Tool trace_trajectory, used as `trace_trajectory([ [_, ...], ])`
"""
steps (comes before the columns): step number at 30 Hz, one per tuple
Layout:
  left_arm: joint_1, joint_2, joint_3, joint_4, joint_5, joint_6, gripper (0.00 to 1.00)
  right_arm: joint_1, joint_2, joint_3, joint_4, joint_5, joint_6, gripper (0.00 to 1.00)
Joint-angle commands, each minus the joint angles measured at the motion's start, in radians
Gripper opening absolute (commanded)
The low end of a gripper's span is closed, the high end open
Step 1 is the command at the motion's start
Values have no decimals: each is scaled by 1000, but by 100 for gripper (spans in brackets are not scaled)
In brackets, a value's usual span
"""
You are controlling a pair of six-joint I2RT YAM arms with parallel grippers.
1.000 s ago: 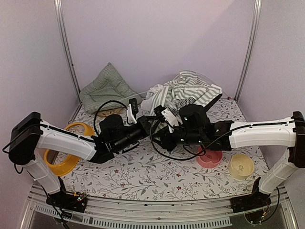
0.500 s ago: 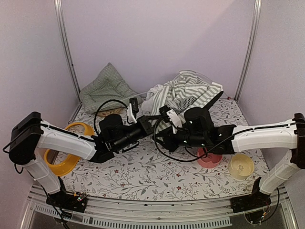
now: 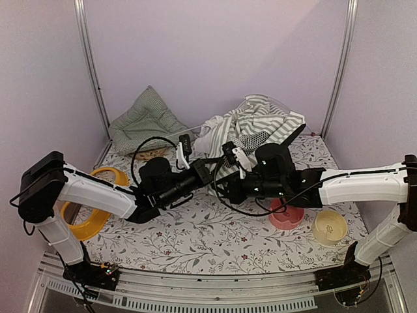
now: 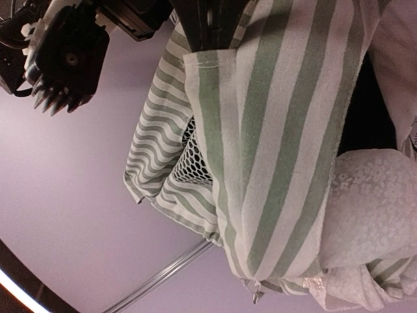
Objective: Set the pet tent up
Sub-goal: Insert the tent pole into the pole socket of the pet tent.
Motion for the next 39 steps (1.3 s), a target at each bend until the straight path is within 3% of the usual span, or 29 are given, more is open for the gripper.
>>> trace_trajectory([
  [1,-15,22,16,57,16,47,0,-51,-32,44,30,51,45,7],
  [7,-18,17,10,66,36,28,0,-55,-22,54,36,81,38,16],
  [21,-25,7,27,-25,-25,-137,0,-62,5,41,72,332,43,9],
  [30,-25,-8,65,-130,-62,-109,0,-61,3,44,68,368,42,25],
  [34,-29,-12,64,-141,-68,-83,0,-69,19,92,-5,389,74,20],
  [39,-31,-14,63,-158,-74,-73,0,-69,56,143,-60,395,70,5],
])
